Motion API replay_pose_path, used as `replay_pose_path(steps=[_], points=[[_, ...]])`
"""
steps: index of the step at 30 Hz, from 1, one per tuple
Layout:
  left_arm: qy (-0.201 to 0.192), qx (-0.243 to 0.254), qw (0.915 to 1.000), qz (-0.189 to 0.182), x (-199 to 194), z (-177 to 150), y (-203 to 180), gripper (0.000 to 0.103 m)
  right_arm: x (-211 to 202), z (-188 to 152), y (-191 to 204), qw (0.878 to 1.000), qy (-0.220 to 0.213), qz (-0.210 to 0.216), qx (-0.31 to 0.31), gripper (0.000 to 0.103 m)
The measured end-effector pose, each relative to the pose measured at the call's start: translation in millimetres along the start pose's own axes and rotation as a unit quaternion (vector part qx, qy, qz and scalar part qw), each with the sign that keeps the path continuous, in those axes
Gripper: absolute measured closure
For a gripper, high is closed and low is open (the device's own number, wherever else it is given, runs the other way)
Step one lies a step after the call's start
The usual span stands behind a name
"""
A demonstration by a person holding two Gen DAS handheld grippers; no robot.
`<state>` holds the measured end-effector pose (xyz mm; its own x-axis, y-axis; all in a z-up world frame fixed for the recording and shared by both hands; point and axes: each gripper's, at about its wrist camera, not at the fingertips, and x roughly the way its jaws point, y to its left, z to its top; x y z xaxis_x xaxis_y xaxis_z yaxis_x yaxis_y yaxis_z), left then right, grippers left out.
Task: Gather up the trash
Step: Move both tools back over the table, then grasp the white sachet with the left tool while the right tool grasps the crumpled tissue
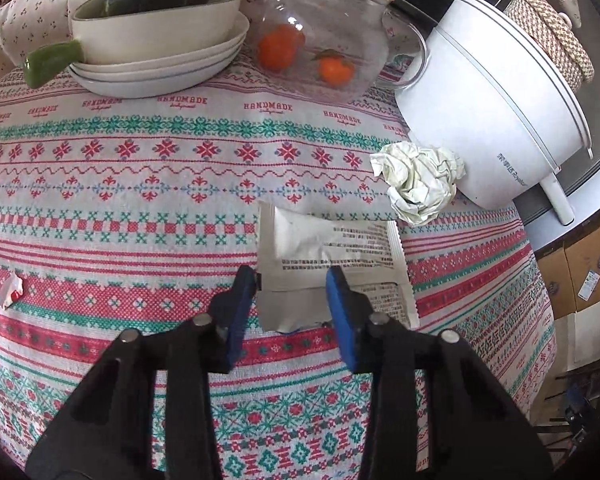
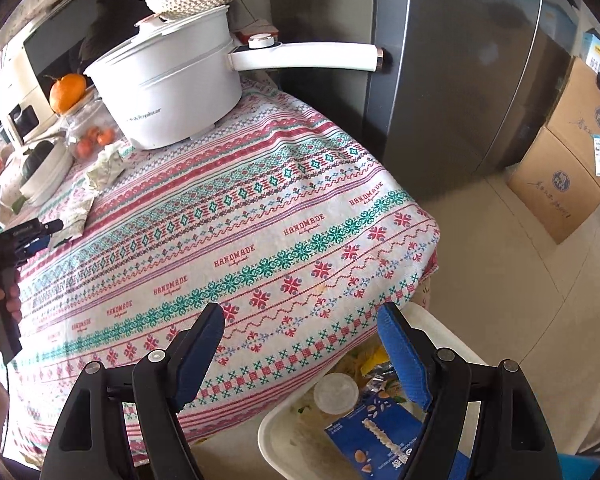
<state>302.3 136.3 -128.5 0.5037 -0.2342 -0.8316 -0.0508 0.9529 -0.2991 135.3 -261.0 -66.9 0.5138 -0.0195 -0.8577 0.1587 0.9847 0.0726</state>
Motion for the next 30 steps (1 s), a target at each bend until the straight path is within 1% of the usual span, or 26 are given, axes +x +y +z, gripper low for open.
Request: replay_pose_path(steps=[1, 2, 6, 8, 10, 12, 14, 18, 20, 22, 25, 30], points=[[0.005, -0.001, 1.0, -0.004, 0.0, -0.2, 2.1, 0.096, 2.5, 0.0, 0.7, 1.0, 0.002, -0.002, -0.002, 0.023], [0.009, -0.003, 0.9999, -0.008, 0.1, -1.7, 2.2, 0.099, 4.8, 0.1, 1.1, 1.0, 0.004, -0.004, -0.003, 0.023], [0.001, 0.002, 1.0, -0.008, -14.0, -4.7, -3.6, 0.102, 11.2, 2.9, 5.4, 1.0, 0.008, -0.003, 0.001, 0.023], [-0.01, 0.009, 0.9999, -0.006, -33.6, -5.7, -6.6, 0.102, 11.8, 7.6, 12.8, 1.0, 0.001, 0.003, 0.001, 0.023], [-0.031, 0.027, 0.9992, 0.004, -57.8, -6.5, -10.4, 0.102, 12.6, 16.2, 26.4, 1.0, -0.008, 0.01, -0.002, 0.023], [-0.054, 0.054, 0.9969, 0.018, -83.4, -8.4, -13.5, 0.102, 13.1, 25.2, 44.1, 0.999, -0.018, 0.027, -0.005, 0.023], [-0.069, 0.069, 0.9949, 0.028, -104.2, -10.4, -12.4, 0.102, 16.2, 35.0, 67.3, 0.999, -0.023, 0.046, -0.015, 0.023], [-0.088, 0.064, 0.993, 0.045, -133.3, -11.8, 8.2, 0.102, 31.1, 56.3, 119.9, 0.996, -0.03, 0.082, -0.023, 0.023], [-0.095, 0.061, 0.9921, 0.055, -140.9, -12.1, 19.7, 0.102, 42.7, 64.5, 146.9, 0.994, -0.033, 0.103, -0.022, 0.023], [-0.097, 0.055, 0.9921, 0.058, -142.3, -12.2, 28.7, 0.102, 54.9, 71.2, 172.5, 0.992, -0.038, 0.118, -0.025, 0.023], [-0.094, 0.05, 0.9926, 0.058, -143.0, -13.5, 41.2, 0.102, 78.2, 81.2, 206.6, 0.991, -0.04, 0.126, -0.03, 0.023], [-0.09, 0.05, 0.993, 0.057, -143.4, -14.5, 53.9, 0.102, 116.1, 101.2, 241.5, 0.99, -0.038, 0.139, -0.004, 0.023]])
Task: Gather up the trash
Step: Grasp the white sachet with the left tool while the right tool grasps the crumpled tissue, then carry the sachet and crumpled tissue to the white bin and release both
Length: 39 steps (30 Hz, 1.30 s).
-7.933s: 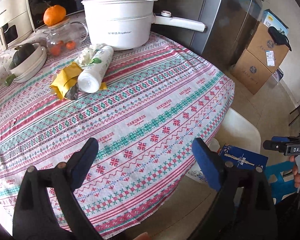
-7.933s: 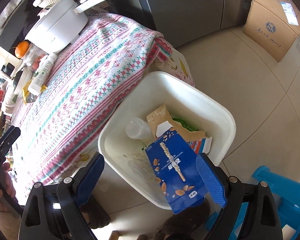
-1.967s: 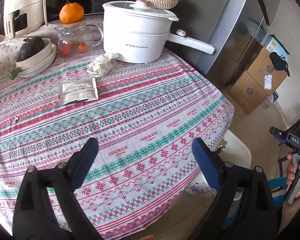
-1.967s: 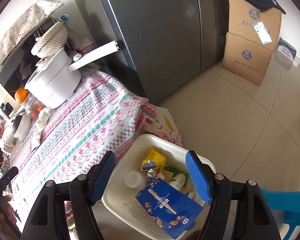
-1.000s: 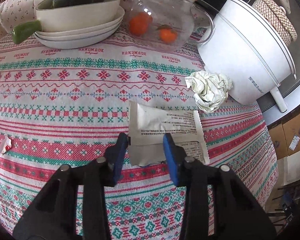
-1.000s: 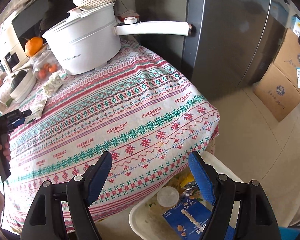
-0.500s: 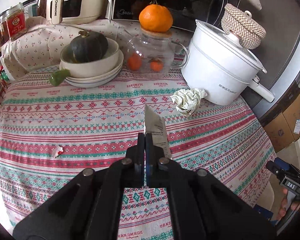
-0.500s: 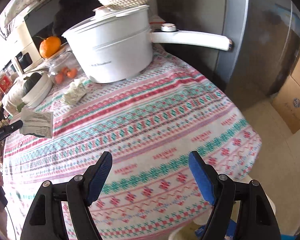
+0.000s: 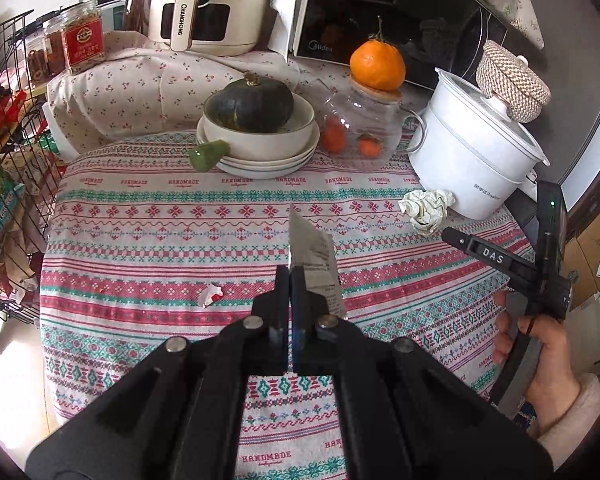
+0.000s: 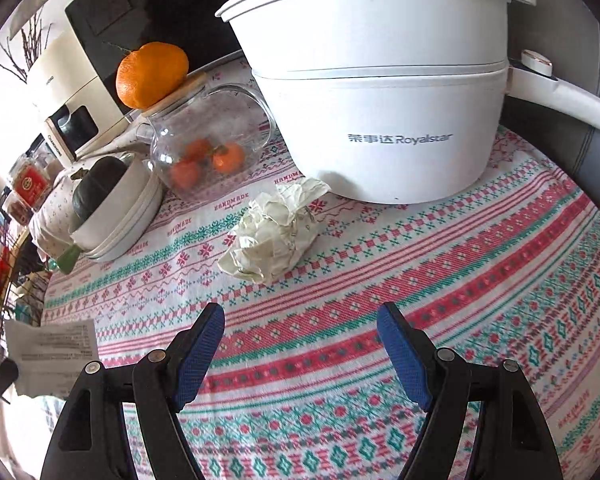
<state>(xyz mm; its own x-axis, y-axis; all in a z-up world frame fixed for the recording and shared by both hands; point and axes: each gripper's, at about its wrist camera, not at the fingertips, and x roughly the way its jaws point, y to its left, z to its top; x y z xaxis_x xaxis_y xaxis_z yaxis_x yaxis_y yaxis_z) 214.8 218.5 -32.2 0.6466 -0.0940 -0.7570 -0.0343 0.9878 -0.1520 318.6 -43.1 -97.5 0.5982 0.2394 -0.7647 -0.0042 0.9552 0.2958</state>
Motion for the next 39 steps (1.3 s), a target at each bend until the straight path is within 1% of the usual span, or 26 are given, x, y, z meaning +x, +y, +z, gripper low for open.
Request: replay_pose_path(steps=[4, 6, 9, 10, 12, 14, 18, 21, 23, 27, 30, 34, 39], points=[[-0.003, 0.002, 1.0, 0.0, -2.0, -0.3, 4.8, 0.102, 24.5, 12.6, 14.2, 1.0, -0.011, 0.002, 0.008, 0.026], [-0.004, 0.0, 1.0, 0.0, -1.6, 0.8, 6.3, 0.102, 34.1, 16.7, 20.2, 1.0, -0.012, -0.004, 0.008, 0.033], [-0.003, 0.0, 1.0, -0.001, -0.9, 1.0, 5.4, 0.102, 46.5, 19.1, 23.2, 1.0, -0.003, -0.011, 0.009, 0.05], [-0.002, 0.002, 1.0, -0.002, -0.6, 1.0, 4.2, 0.102, 49.1, 19.0, 24.1, 1.0, 0.0, -0.012, 0.004, 0.064], [-0.003, 0.007, 1.0, -0.001, -1.1, 0.4, 0.4, 0.102, 48.2, 17.0, 26.2, 1.0, 0.001, -0.021, -0.01, 0.082], [-0.004, 0.01, 0.9999, -0.004, -3.0, 0.5, -4.6, 0.102, 39.9, 13.6, 26.7, 0.999, 0.005, -0.026, -0.026, 0.083], [-0.007, 0.023, 0.9996, -0.011, -8.9, -0.1, -22.1, 0.102, -1.1, 2.6, 17.3, 0.998, -0.002, -0.027, -0.056, 0.084], [-0.01, 0.042, 0.999, -0.014, -14.9, -1.9, -43.8, 0.102, -37.9, -4.6, -3.3, 0.999, -0.001, -0.018, -0.044, 0.085], [-0.009, 0.051, 0.9984, -0.024, -19.9, -3.3, -60.5, 0.102, -66.7, -11.6, -19.8, 0.999, -0.004, -0.014, -0.038, 0.085], [-0.011, 0.077, 0.9962, -0.037, -31.8, -10.5, -99.8, 0.102, -129.6, -30.4, -51.3, 0.998, -0.025, -0.027, -0.052, 0.085], [-0.005, 0.089, 0.9943, -0.059, -42.0, -20.7, -128.1, 0.102, -176.2, -46.9, -79.8, 0.997, -0.036, -0.041, -0.053, 0.085], [-0.001, 0.108, 0.9902, -0.089, -58.1, -37.7, -168.8, 0.102, -227.3, -67.6, -116.9, 0.996, -0.046, -0.055, -0.044, 0.085], [0.006, 0.128, 0.9831, -0.131, -72.4, -69.5, -222.5, 0.102, -275.3, -94.0, -168.3, 0.997, -0.042, -0.058, 0.001, 0.085]])
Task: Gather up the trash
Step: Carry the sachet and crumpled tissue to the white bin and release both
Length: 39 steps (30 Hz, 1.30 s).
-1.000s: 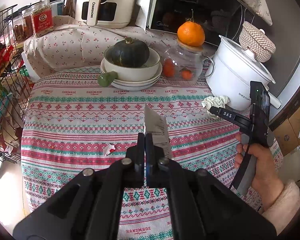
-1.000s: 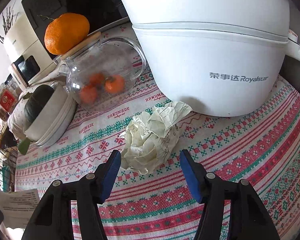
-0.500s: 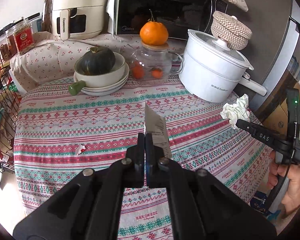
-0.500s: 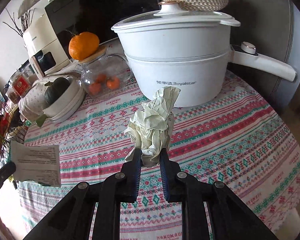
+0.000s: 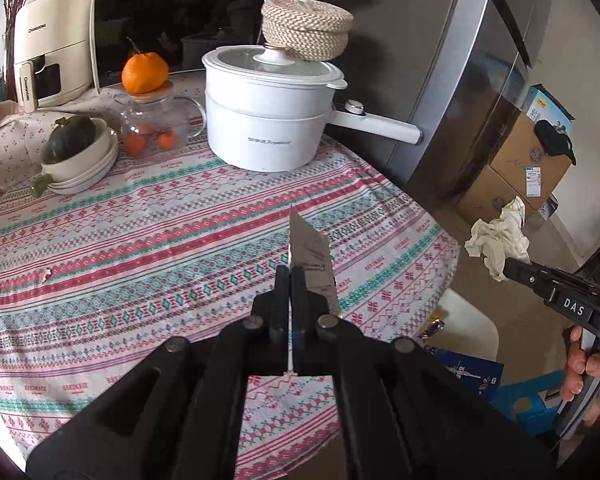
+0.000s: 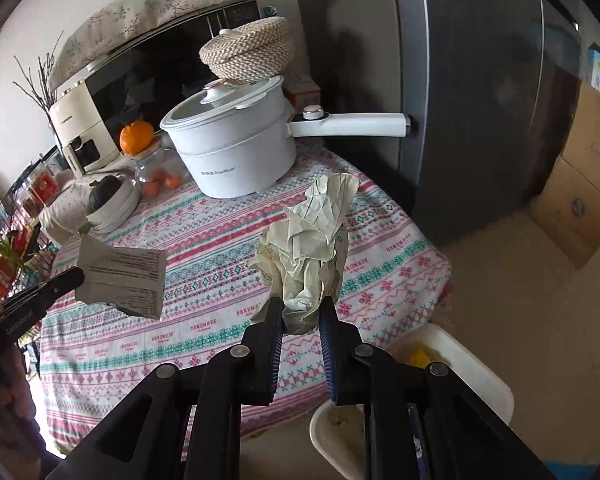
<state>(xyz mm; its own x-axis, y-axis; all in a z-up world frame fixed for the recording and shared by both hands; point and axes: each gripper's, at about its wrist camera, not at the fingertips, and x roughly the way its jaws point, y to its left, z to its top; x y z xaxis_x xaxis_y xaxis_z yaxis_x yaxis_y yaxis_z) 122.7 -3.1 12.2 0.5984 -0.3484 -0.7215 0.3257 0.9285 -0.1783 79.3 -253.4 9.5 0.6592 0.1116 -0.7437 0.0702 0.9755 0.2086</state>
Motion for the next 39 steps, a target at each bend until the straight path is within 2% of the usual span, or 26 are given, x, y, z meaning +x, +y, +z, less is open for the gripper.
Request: replay_pose_path(steps=[5, 9, 12, 19, 25, 28, 32, 34, 36, 39], points=[[0.011, 0.039, 0.9985, -0.036, 7.1, -21.9, -56.7, 0.102, -33.2, -23.9, -49.4, 1.0, -0.013, -0.005, 0.027, 0.085], [0.033, 0.069, 0.9949, -0.067, 18.4, -35.3, -93.1, 0.102, -39.9, -40.6, -90.3, 0.997, 0.01, 0.008, 0.08, 0.085], [0.059, 0.101, 0.9901, -0.077, 31.7, -48.2, -120.8, 0.102, -42.5, -48.0, -113.8, 0.995, 0.016, -0.004, 0.095, 0.085], [0.118, 0.184, 0.9738, -0.065, 67.6, -85.3, -171.1, 0.102, -39.7, -66.3, -152.5, 0.991, 0.046, -0.022, 0.122, 0.084], [0.155, 0.221, 0.962, -0.04, 102.6, -111.4, -190.3, 0.102, -34.4, -75.4, -163.8, 0.989, 0.063, -0.029, 0.127, 0.084], [0.167, 0.229, 0.9583, -0.035, 114.5, -118.0, -193.0, 0.102, -30.6, -80.8, -167.1, 0.988, 0.074, -0.033, 0.128, 0.084], [0.162, 0.235, 0.9573, -0.045, 118.0, -117.7, -195.5, 0.102, -26.7, -85.8, -171.1, 0.987, 0.087, -0.035, 0.129, 0.084], [0.159, 0.234, 0.958, -0.047, 115.6, -115.7, -196.0, 0.094, -25.4, -88.2, -173.1, 0.986, 0.093, -0.037, 0.13, 0.084], [0.153, 0.231, 0.9597, -0.048, 109.5, -112.9, -195.5, 0.068, -23.5, -88.8, -174.8, 0.986, 0.097, -0.038, 0.132, 0.084], [0.134, 0.221, 0.9648, -0.049, 96.5, -107.0, -190.9, 0.054, -20.0, -90.8, -177.9, 0.984, 0.106, -0.04, 0.134, 0.084]])
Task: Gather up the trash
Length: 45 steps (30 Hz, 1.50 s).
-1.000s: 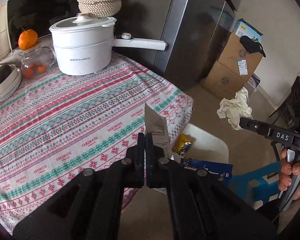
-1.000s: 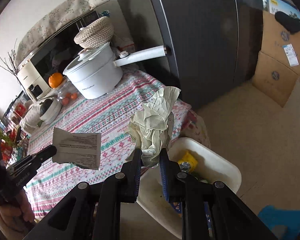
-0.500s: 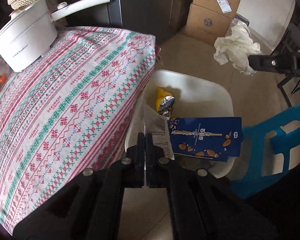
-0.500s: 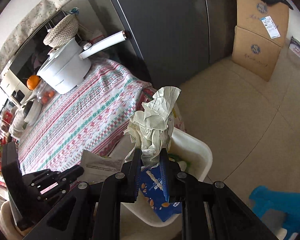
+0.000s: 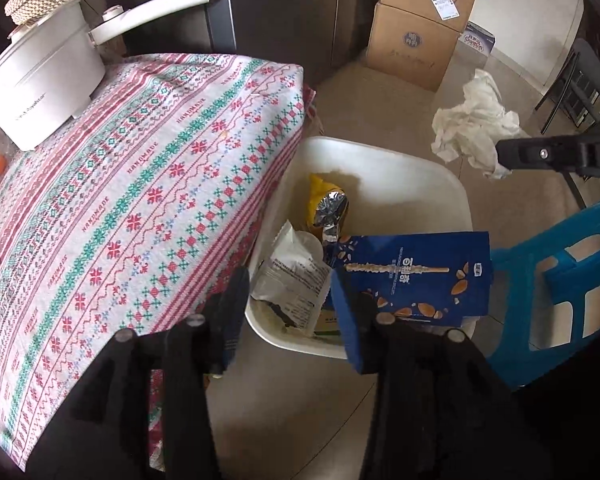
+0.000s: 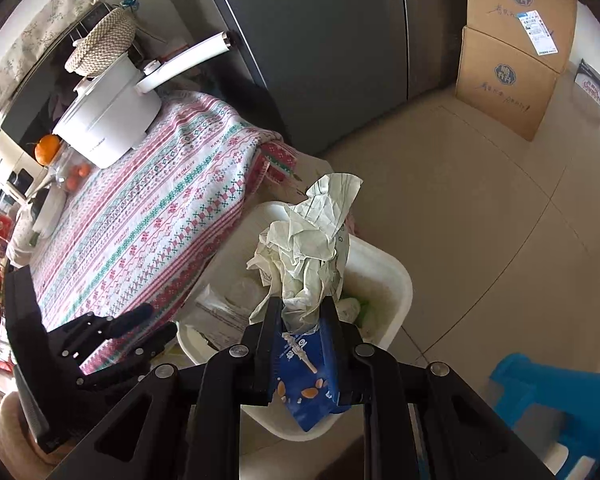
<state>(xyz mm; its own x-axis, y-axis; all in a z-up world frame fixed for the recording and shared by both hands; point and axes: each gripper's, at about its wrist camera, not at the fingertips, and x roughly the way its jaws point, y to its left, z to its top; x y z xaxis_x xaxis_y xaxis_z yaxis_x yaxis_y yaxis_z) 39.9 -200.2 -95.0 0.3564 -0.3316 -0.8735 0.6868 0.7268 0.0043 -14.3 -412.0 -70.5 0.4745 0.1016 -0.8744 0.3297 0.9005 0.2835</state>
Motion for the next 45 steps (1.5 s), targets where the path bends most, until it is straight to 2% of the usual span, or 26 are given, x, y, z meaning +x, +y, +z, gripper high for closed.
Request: replay_pose_path(steps=[1, 3, 4, 6, 7, 9, 10, 11, 12, 17, 23, 27, 33, 37, 45], points=[[-0.005, -0.007, 1.0, 0.0, -5.3, -0.7, 2.8, 0.051, 1.5, -0.6, -0.8, 1.0, 0.004, -0.001, 0.001, 0.084], [-0.017, -0.025, 0.9995, 0.002, -16.1, -3.5, 8.7, 0.036, 5.3, -1.7, -0.9, 1.0, 0.011, -0.004, 0.0, 0.083], [-0.021, -0.033, 0.9992, 0.008, -21.2, -5.5, 11.2, 0.032, 7.4, -1.9, -0.7, 1.0, 0.014, -0.007, -0.001, 0.082], [-0.029, -0.044, 0.9984, 0.02, -30.5, -11.8, 14.5, 0.02, 10.7, -3.3, 0.4, 1.0, 0.019, -0.013, -0.003, 0.077], [-0.032, -0.049, 0.998, 0.024, -34.6, -15.0, 15.7, 0.018, 12.1, -3.3, 0.5, 1.0, 0.019, -0.015, -0.002, 0.076], [-0.034, -0.058, 0.9971, 0.034, -40.5, -21.7, 18.2, 0.012, 13.0, -3.2, -0.6, 1.0, 0.021, -0.012, 0.008, 0.065], [-0.035, -0.065, 0.9965, 0.039, -44.0, -25.8, 19.7, 0.01, 11.4, -3.5, -1.2, 1.0, 0.018, -0.009, 0.014, 0.052], [-0.037, -0.072, 0.9958, 0.042, -48.5, -30.6, 20.5, 0.008, 7.9, -4.1, -1.1, 1.0, 0.011, -0.007, 0.019, 0.044], [-0.038, -0.079, 0.9951, 0.046, -52.2, -34.9, 22.8, 0.006, 3.2, -5.0, 0.0, 1.0, 0.003, -0.005, 0.021, 0.042], [-0.044, -0.117, 0.9895, 0.072, -74.9, -58.7, 33.8, 0.003, -20.8, -13.8, 13.5, 0.999, -0.029, 0.007, 0.013, 0.033], [-0.068, -0.159, 0.9791, 0.107, -108.7, -86.6, 49.6, 0.001, -57.0, -37.6, 44.2, 0.996, -0.085, 0.013, -0.02, 0.027], [-0.081, -0.191, 0.9721, 0.109, -128.5, -103.9, 60.4, 0.001, -78.4, -59.2, 64.7, 0.991, -0.124, 0.011, -0.043, 0.022], [-0.101, -0.205, 0.9648, 0.13, -151.0, -121.6, 62.0, 0.001, -93.8, -90.5, 89.3, 0.985, -0.157, -0.008, -0.076, 0.018], [-0.119, -0.213, 0.9601, 0.136, -167.7, -128.8, 61.2, 0.001, -103.5, -112.6, 108.5, 0.978, -0.18, -0.024, -0.103, 0.011], [-0.155, -0.227, 0.9476, 0.163, -187.8, -135.3, 58.8, 0.001, -109.7, -138.8, 139.2, 0.959, -0.226, -0.072, -0.155, 0.01]])
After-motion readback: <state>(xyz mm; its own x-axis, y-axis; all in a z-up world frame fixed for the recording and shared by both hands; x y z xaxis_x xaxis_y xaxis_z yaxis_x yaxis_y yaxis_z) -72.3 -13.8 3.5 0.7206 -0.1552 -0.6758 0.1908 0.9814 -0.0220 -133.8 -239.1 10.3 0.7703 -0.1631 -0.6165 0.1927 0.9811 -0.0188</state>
